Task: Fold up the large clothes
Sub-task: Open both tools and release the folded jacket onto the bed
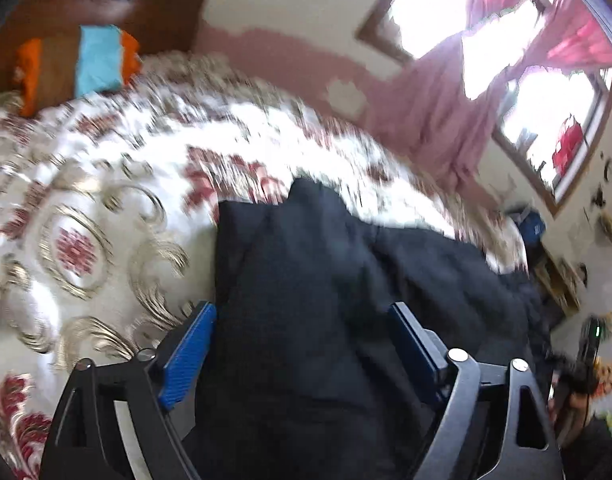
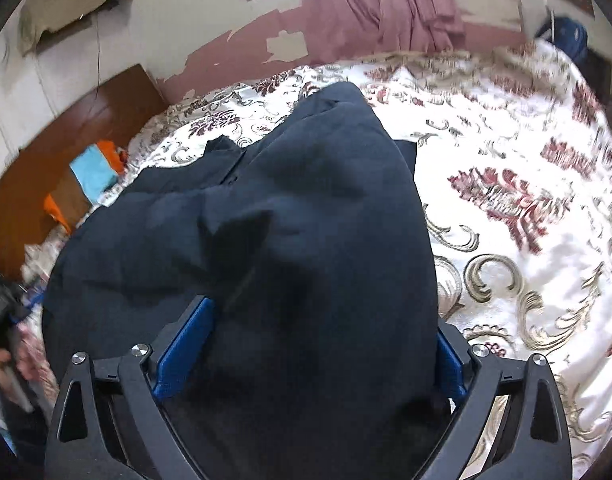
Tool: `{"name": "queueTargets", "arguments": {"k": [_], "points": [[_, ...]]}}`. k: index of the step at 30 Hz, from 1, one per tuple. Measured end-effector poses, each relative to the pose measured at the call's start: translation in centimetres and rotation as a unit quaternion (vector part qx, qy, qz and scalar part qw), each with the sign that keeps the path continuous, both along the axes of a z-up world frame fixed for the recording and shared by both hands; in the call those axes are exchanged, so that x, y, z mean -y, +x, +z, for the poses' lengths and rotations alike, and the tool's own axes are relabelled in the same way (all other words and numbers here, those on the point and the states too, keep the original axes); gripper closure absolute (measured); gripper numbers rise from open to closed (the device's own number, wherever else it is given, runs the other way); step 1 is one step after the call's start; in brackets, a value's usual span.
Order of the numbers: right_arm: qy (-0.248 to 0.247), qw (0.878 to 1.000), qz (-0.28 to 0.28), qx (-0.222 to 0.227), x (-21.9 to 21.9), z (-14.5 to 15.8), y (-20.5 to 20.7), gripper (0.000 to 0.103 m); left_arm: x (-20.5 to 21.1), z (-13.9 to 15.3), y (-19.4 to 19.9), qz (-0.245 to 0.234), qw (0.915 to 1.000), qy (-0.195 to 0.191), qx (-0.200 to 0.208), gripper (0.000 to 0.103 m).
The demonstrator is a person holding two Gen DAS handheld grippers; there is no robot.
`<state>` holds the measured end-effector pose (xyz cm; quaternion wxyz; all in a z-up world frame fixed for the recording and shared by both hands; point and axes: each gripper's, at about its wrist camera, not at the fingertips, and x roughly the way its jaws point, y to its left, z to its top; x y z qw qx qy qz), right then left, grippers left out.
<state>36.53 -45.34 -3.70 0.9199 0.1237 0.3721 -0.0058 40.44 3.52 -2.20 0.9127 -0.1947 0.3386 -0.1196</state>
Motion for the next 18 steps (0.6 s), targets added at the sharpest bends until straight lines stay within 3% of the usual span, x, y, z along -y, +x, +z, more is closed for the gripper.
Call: {"name": "queueTargets", "arguments": {"k": [1, 4, 7, 18], "points": [[-0.016, 1.000, -0.002, 0.010, -0.3, 0.3, -0.3, 0.006, -0.3, 0.5, -0.5, 0.010, 0.9999, -0.005, 0.010, 0.005], [-0.075, 0.996, -0.015, 0.052, -1.5, 1.4, -1.4, 0.002, -0.8, 1.5, -1.7, 0.038, 0.9988, -0.008, 0.031, 0.002], [-0.103, 0.992, -0.021, 0.073, -2.3, 2.7, -2.1, 0.002, -0.4, 2.2, -2.5, 0.055, 0.9977, 0.014, 0.037, 0.001], [-0.099, 0.981, -0.054, 0.159, -4.5, 6.6, -6.9, 0.002, 2.3, 4.5, -5.9, 0.064, 0.9924, 0.070, 0.078, 0.000]]}}
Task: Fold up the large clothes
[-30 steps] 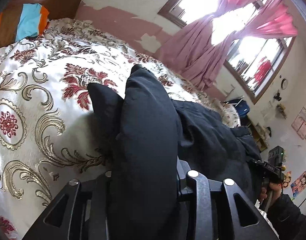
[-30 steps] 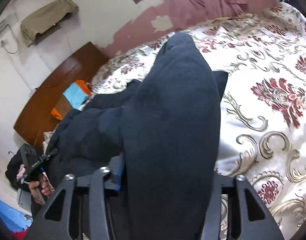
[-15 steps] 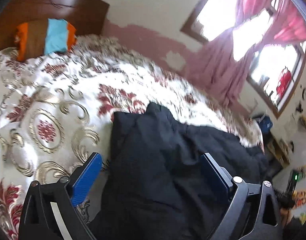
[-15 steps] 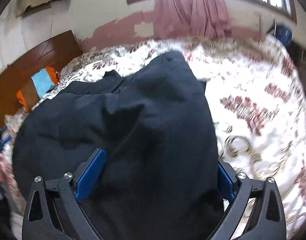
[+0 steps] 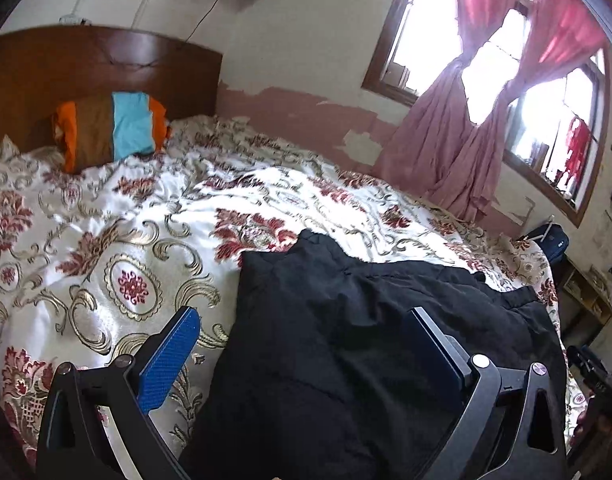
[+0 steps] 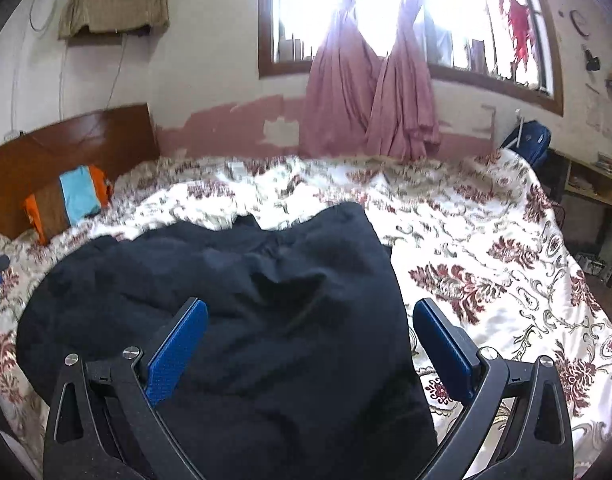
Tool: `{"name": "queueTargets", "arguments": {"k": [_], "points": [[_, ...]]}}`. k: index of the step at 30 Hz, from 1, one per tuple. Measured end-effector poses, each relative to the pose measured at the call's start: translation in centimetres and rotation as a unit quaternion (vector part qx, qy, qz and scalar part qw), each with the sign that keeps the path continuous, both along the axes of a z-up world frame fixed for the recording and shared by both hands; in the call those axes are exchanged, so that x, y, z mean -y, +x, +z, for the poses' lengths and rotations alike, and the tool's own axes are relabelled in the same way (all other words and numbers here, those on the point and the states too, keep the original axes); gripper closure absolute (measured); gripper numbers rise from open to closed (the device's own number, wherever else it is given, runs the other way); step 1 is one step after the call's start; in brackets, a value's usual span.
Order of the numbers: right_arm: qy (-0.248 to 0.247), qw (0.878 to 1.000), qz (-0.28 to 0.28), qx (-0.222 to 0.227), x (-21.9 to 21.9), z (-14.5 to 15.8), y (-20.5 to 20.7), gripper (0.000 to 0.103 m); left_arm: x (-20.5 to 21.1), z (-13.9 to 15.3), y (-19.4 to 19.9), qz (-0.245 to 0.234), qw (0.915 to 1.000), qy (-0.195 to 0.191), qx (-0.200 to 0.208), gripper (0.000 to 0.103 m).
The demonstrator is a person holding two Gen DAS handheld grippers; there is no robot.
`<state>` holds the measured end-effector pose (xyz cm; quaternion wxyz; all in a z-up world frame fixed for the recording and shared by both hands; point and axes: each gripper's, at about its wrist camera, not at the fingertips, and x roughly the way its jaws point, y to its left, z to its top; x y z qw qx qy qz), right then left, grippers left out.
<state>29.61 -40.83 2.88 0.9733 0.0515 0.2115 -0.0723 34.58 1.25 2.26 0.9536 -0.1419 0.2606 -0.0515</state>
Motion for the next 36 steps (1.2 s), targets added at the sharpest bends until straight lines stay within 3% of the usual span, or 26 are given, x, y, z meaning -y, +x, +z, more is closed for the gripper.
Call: {"name": "queueTargets", "arguments": {"k": [7, 18, 28, 36], "points": [[-0.001, 0.998, 0.028, 0.063, -2.8, 2.1, -3.5, 0.002, 2.3, 1.9, -3.7, -0.014, 0.9990, 0.028, 0.031, 0.000], [-0.034, 0.992, 0.035, 0.118, -7.3, 3.7, -9.2, 0.002, 4.2, 4.6, -10.3, -0.011, 0.9947, 0.059, 0.083, 0.000], [-0.020, 0.990, 0.071, 0.123, -9.2, 5.1, -13.2, 0.002, 4.6, 6.0, -14.9, -0.009, 0.9942, 0.049, 0.095, 0.000], [-0.017, 0.989, 0.069, 0.126, -8.9, 5.1, -15.8, 0.002, 5.3, 6.5, -18.3, -0.004, 0.9923, 0.069, 0.103, 0.000]]}}
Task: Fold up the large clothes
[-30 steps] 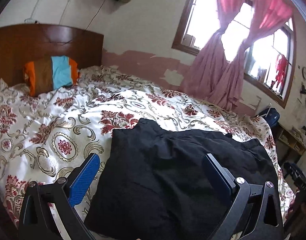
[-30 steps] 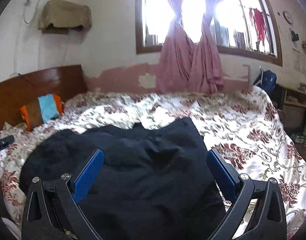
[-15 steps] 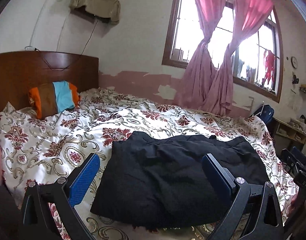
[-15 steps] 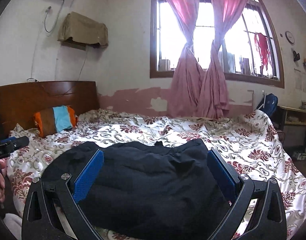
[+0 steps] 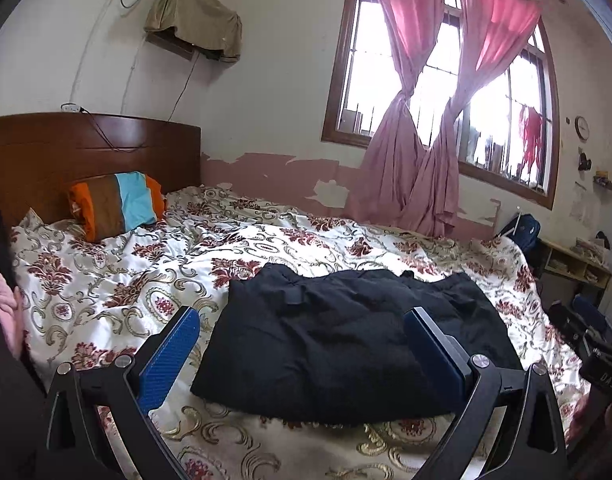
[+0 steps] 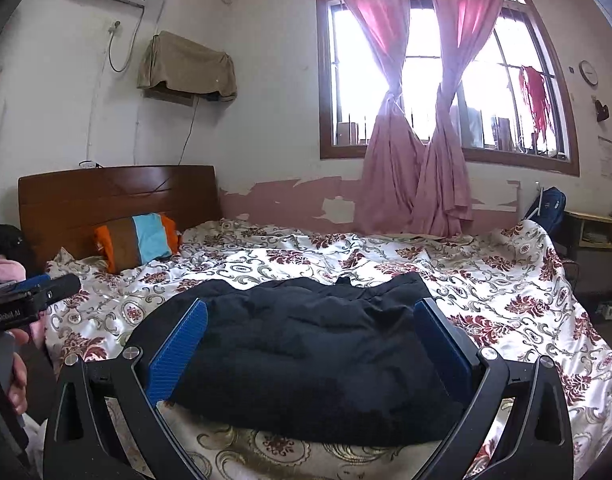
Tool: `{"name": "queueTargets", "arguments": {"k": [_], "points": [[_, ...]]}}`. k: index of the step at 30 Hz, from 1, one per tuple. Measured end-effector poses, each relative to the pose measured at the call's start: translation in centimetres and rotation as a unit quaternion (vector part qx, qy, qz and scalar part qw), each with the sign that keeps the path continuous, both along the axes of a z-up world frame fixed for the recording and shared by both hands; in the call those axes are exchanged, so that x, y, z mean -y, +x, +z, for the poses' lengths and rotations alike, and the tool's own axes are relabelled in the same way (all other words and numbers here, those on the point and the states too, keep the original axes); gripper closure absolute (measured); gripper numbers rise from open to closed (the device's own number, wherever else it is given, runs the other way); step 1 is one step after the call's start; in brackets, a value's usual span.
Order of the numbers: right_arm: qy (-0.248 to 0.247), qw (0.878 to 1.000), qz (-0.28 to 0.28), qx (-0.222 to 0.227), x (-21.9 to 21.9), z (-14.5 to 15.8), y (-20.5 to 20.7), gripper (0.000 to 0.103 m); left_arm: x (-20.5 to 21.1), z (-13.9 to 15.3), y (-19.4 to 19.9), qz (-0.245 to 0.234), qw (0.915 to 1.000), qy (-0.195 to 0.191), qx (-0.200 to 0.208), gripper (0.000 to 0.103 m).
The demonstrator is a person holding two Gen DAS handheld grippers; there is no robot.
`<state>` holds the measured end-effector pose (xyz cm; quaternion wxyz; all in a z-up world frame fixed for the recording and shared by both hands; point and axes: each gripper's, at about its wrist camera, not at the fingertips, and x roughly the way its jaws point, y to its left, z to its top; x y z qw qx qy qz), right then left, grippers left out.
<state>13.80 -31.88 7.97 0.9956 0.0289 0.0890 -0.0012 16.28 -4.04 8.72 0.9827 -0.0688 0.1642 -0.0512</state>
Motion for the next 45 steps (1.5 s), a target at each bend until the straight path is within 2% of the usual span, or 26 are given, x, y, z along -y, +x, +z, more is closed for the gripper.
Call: {"name": "queueTargets", "arguments": {"k": [9, 20, 35, 43, 45], "points": [[0.018, 1.000, -0.001, 0.004, 0.4, -0.3, -2.3, 0.002, -0.4, -1.2, -2.6, 0.009, 0.9998, -0.012, -0.015, 0.000], [-0.007, 1.000, -0.011, -0.009, 0.3, -0.9, -4.7, 0.002, -0.4, -2.5, -5.5, 0.016, 0.9997, -0.004, -0.019, 0.000], [-0.007, 0.998, 0.007, -0.055, -0.2, -4.2, -6.8, 0.002, 0.5, -4.4, -7.5, 0.010, 0.9993, 0.018, -0.030, 0.000], [0.004, 0.998, 0.010, -0.069, 0.5, -4.7, -6.5, 0.002, 2.7, -5.3, -7.9, 0.008, 0.9966, 0.073, -0.038, 0.000], [0.001, 0.997, 0.010, -0.071, 0.4, -4.8, -6.4, 0.002, 2.7, -5.2, -8.0, 0.006, 0.9966, 0.073, -0.037, 0.000]]}}
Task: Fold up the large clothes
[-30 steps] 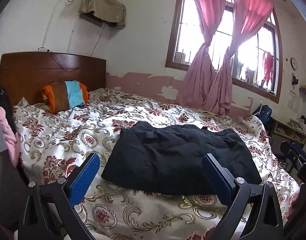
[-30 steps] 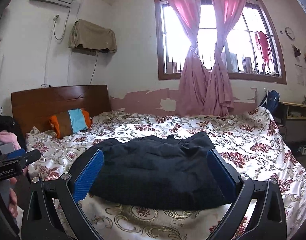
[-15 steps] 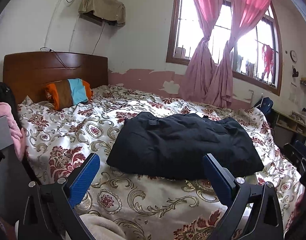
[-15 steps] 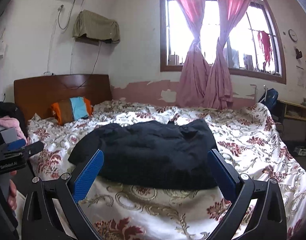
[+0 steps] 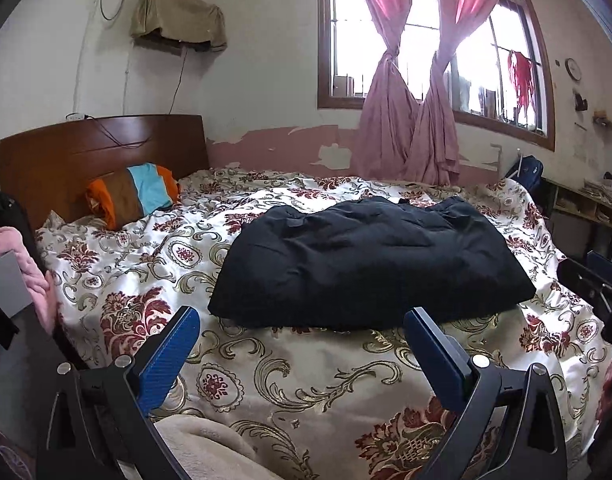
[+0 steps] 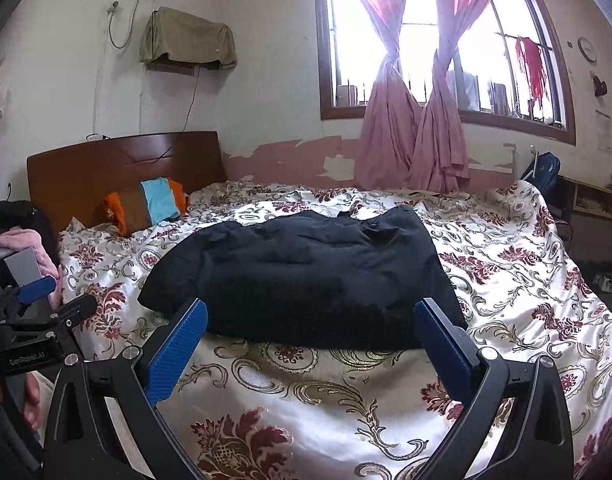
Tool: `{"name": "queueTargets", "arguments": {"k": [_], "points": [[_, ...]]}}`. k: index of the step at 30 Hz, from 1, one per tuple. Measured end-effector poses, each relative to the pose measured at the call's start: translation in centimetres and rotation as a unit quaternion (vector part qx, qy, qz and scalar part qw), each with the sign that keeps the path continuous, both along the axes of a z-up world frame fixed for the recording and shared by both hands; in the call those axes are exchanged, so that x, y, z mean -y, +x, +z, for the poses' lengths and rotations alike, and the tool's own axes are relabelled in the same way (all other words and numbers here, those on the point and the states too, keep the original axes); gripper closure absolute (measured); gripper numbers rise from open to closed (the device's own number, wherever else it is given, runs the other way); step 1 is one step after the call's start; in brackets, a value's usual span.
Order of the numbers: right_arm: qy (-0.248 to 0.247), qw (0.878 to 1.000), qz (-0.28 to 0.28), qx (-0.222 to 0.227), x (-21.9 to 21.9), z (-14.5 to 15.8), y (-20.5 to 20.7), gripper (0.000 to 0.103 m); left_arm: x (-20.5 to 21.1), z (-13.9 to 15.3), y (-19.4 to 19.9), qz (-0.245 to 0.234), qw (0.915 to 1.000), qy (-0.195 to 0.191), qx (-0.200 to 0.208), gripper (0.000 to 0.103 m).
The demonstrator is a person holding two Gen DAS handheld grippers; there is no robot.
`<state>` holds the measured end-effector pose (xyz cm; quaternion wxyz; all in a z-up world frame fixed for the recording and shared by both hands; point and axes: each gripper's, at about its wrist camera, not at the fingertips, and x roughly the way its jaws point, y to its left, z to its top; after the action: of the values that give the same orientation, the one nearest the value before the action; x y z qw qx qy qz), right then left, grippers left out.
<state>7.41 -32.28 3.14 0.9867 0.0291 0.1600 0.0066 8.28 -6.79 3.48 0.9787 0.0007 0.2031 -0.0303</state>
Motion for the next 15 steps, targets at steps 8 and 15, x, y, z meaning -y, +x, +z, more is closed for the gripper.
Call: {"name": "queueTargets", "arguments": {"k": [8, 15], "points": [[-0.005, 1.000, 0.001, -0.004, -0.1, 0.0, 0.2, 0.002, -1.0, 0.1, -0.1, 0.005, 0.9998, -0.018, 0.000, 0.000], [-0.009, 1.000, 0.005, -0.005, -0.5, 0.1, 0.3, 0.002, -1.3, 0.1, -0.1, 0.009, 0.9997, -0.021, -0.001, 0.000]]}}
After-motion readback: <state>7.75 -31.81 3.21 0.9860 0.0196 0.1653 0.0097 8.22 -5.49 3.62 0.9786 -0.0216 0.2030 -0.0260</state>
